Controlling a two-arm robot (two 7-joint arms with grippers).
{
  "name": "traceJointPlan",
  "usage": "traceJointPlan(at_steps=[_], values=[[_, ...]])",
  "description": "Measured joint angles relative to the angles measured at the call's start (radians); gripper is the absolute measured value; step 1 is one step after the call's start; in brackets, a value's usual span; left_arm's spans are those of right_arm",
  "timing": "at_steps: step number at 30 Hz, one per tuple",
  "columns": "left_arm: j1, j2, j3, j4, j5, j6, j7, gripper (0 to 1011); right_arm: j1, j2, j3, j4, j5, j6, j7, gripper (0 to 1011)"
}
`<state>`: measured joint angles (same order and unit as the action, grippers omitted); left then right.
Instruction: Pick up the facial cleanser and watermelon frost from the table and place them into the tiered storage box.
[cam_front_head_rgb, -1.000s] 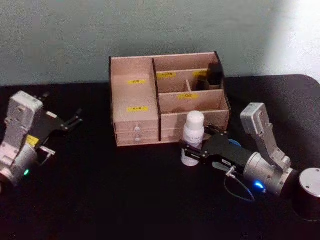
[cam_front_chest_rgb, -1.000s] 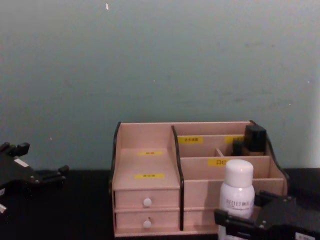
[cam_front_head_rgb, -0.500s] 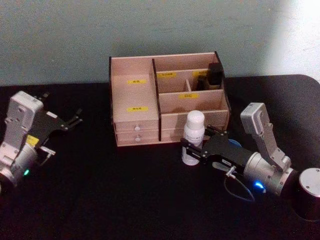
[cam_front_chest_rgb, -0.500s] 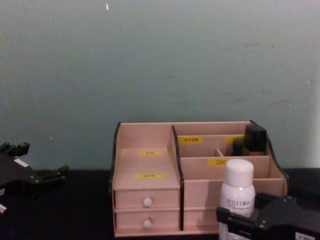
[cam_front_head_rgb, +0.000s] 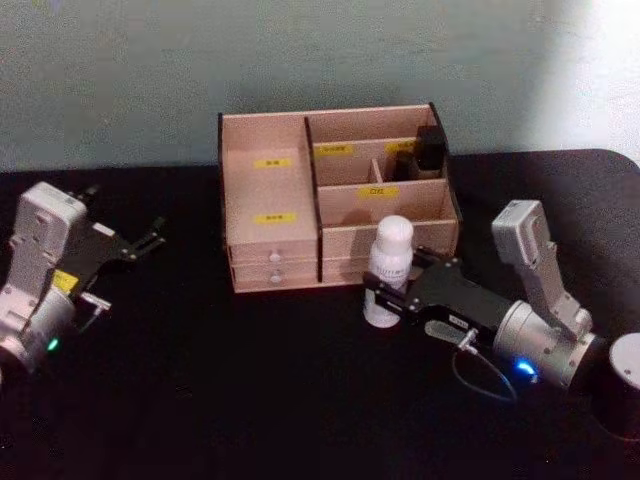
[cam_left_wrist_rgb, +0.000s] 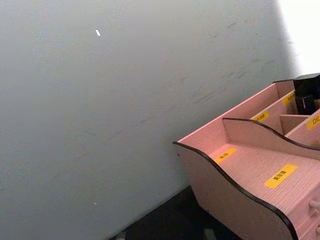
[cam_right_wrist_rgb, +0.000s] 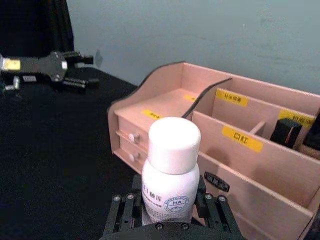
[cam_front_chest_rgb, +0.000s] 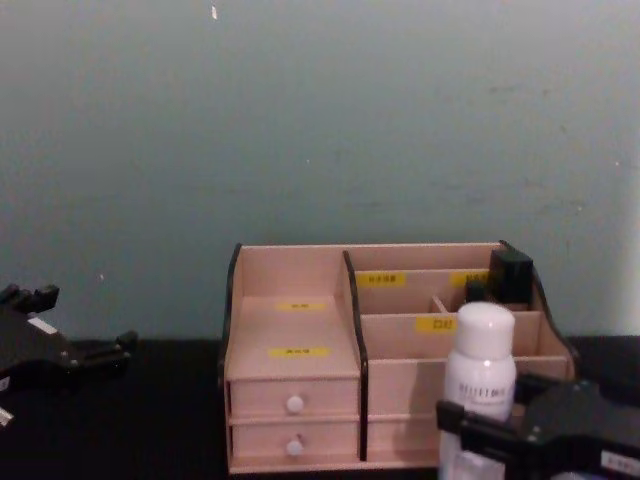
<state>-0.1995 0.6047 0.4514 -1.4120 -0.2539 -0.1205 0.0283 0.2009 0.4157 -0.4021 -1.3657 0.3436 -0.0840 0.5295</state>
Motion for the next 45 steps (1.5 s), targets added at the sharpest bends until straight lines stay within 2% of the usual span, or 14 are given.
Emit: traceJointPlan(at_steps=[13, 22, 35, 45], values=[[0.000, 0.000, 0.000, 0.000, 0.000, 0.000, 0.000, 1001, -0.010, 0.027, 0.037, -0.104, 0.052, 0.014, -0.007, 601], [0.000, 0.000, 0.000, 0.000, 0.000, 0.000, 0.000, 1001, 0.045, 0.016, 0.047, -0.114, 0.049, 0.016, -0.039, 601], [0.000, 0.000, 0.000, 0.000, 0.000, 0.000, 0.000, 1001, 0.173, -0.041, 0.039, 0.007, 0.003, -0.002, -0.063, 601], [0.000, 0.000, 0.000, 0.000, 0.000, 0.000, 0.000, 1001, 0.296, -0.110, 0.016, 0.174, -0.044, -0.039, -0.063, 601]])
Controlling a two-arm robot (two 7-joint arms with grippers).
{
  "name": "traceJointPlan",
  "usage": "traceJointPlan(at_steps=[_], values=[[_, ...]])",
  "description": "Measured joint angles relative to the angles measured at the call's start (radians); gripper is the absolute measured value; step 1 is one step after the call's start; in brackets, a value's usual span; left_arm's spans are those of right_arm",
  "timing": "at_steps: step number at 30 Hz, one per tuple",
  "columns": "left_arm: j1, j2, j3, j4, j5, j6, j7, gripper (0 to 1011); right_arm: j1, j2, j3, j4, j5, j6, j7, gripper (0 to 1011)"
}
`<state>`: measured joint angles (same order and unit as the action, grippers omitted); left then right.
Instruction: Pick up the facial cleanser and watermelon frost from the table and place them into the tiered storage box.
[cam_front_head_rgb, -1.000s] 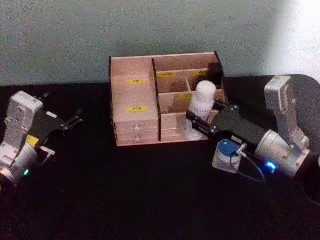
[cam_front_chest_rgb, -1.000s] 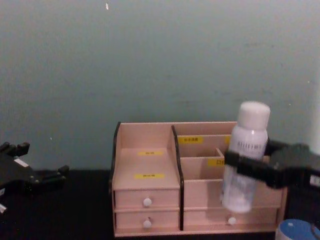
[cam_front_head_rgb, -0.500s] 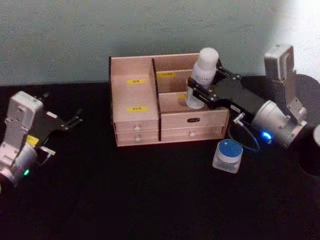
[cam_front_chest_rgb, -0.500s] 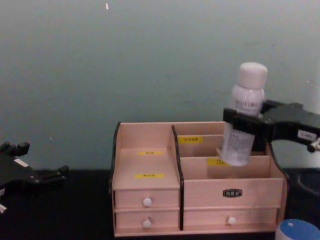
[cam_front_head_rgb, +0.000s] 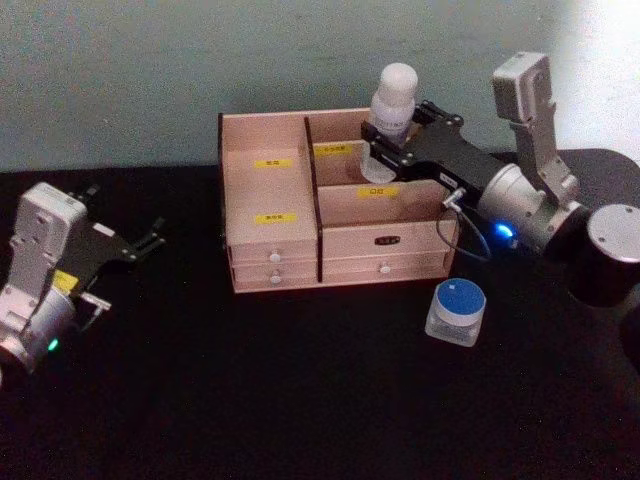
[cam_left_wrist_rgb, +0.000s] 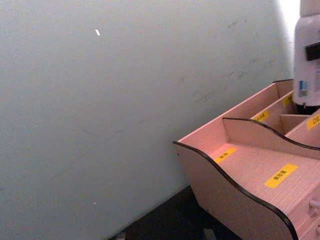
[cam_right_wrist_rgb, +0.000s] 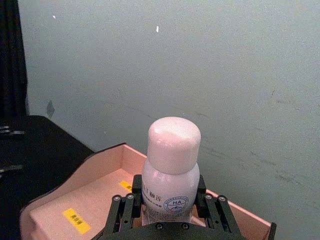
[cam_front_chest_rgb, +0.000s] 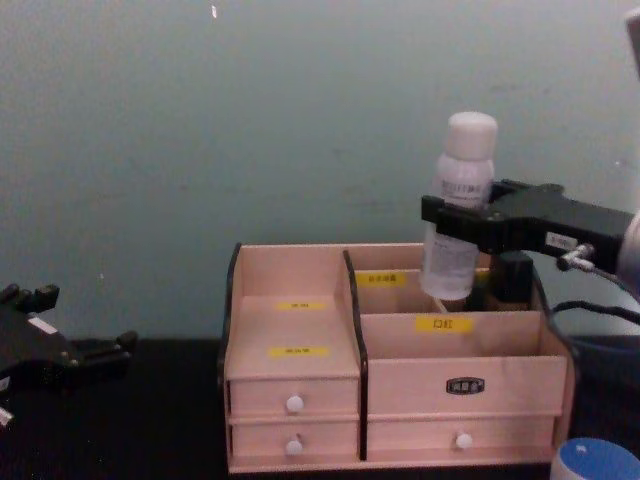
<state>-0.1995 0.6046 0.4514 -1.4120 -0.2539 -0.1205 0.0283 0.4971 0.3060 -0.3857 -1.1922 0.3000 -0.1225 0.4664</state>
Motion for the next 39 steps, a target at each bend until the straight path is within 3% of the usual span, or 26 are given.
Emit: traceJointPlan(at_steps=[12, 39], values=[[0.000, 0.000, 0.000, 0.000, 0.000, 0.000, 0.000, 1001, 0.110, -0.068, -0.013, 0.192, -0.040, -0.040, 0.011, 601], [0.000, 0.000, 0.000, 0.000, 0.000, 0.000, 0.000, 1001, 0.161, -0.119, -0.011, 0.290, -0.059, -0.059, 0.034, 600]])
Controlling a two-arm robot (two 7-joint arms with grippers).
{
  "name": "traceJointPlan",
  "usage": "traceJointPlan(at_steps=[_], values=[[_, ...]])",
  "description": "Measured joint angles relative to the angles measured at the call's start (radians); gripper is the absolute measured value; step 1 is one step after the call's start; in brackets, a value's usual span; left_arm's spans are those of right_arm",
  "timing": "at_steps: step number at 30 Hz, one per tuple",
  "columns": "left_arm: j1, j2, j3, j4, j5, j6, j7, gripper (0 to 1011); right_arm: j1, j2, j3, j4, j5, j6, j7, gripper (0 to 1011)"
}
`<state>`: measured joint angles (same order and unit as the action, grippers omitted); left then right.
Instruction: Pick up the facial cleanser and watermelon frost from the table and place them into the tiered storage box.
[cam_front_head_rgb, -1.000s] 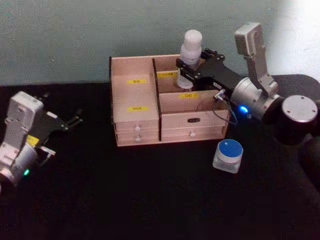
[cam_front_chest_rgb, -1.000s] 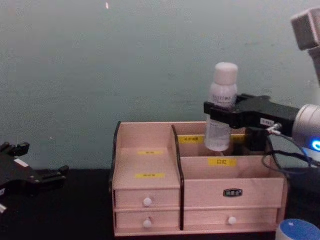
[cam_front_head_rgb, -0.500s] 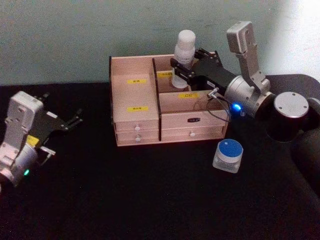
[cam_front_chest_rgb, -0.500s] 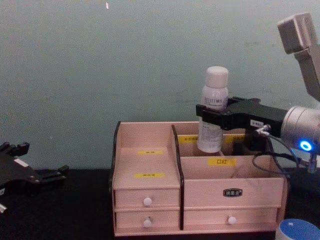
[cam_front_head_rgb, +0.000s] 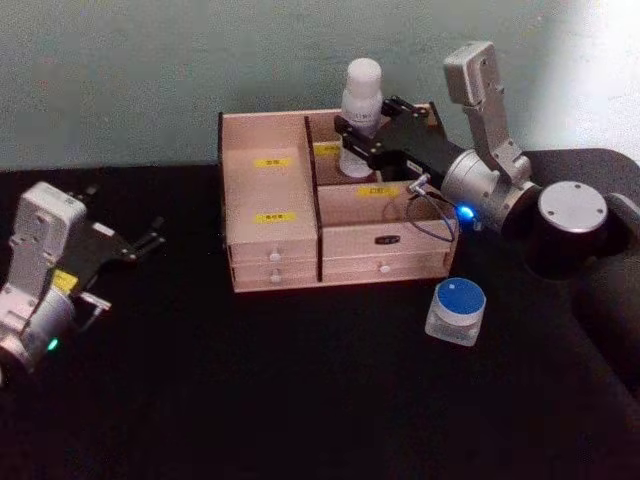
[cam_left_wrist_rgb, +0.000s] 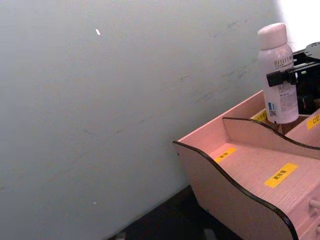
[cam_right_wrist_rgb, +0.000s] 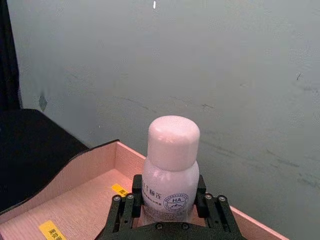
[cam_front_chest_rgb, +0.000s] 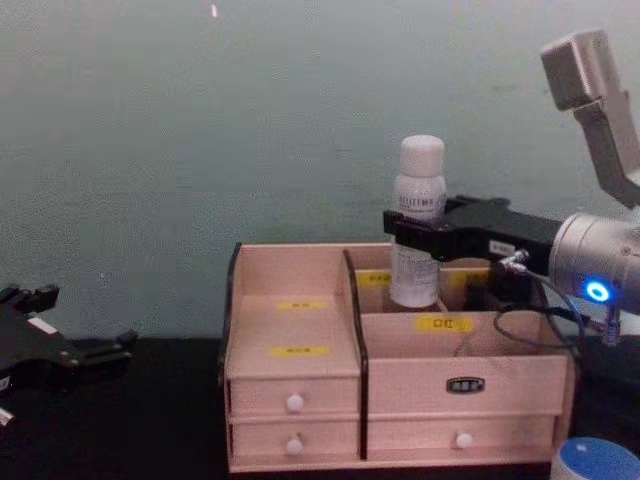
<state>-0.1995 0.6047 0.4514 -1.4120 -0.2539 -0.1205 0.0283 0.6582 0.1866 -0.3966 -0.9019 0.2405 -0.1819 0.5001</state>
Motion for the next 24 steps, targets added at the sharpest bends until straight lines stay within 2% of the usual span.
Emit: traceJointPlan(at_steps=[24], values=[[0.000, 0.000, 0.000, 0.000, 0.000, 0.000, 0.000, 1001, 0.003, -0.008, 0.001, 0.028, -0.013, 0.029, 0.000, 601]])
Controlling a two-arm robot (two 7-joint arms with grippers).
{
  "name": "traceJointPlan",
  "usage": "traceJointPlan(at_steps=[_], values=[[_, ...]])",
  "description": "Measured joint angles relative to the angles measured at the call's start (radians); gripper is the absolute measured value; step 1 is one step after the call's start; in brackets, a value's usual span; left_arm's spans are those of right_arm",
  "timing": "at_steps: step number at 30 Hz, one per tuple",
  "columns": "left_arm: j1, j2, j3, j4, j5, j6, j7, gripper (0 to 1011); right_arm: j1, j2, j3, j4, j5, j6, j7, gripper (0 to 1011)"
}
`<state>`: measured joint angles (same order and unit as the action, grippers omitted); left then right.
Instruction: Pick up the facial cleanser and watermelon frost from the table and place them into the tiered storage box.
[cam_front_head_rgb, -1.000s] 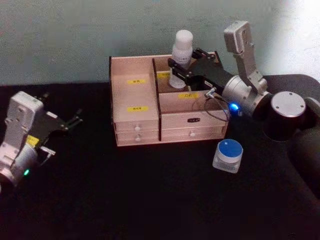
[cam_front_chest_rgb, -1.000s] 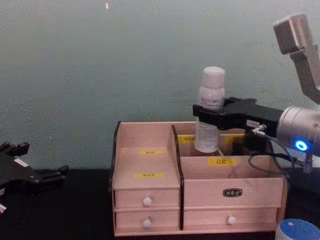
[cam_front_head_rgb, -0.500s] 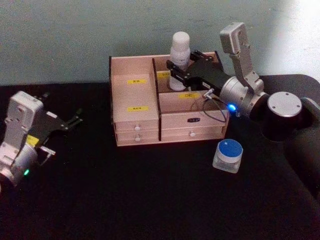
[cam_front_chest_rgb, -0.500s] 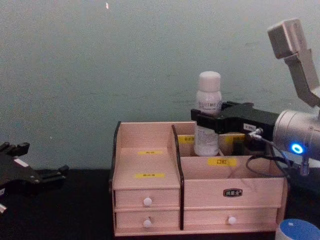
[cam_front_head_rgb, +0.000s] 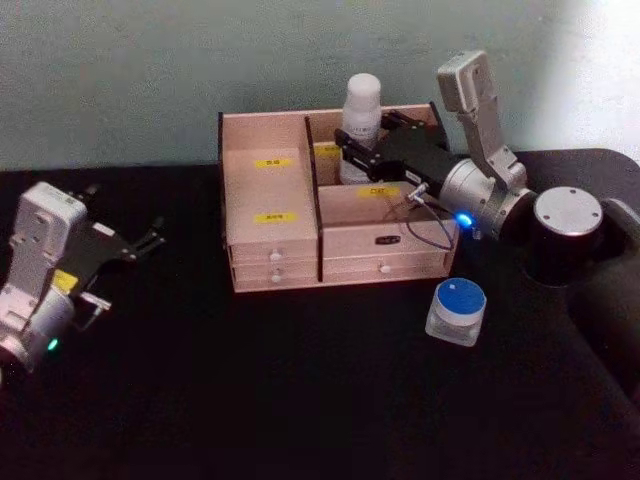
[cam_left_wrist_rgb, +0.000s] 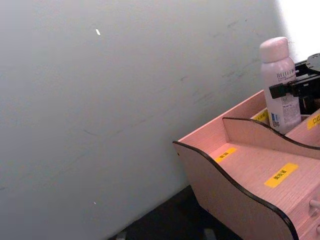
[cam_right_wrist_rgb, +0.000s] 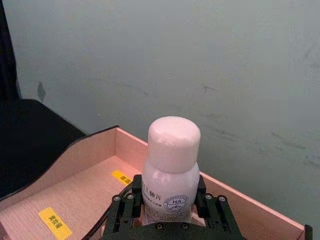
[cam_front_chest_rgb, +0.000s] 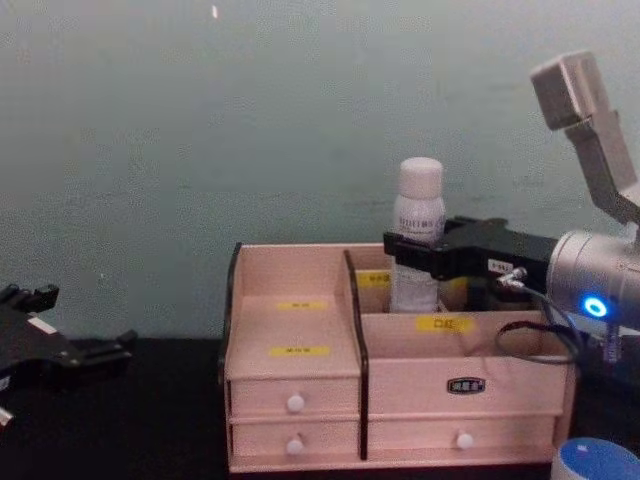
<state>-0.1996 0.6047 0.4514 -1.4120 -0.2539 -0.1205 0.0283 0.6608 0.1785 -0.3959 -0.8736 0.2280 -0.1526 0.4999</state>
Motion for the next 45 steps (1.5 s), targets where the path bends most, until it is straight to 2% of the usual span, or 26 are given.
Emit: traceJointPlan(at_steps=[45], values=[[0.000, 0.000, 0.000, 0.000, 0.000, 0.000, 0.000, 1001, -0.001, -0.001, -0.001, 0.027, -0.013, 0.037, -0.001, 601]])
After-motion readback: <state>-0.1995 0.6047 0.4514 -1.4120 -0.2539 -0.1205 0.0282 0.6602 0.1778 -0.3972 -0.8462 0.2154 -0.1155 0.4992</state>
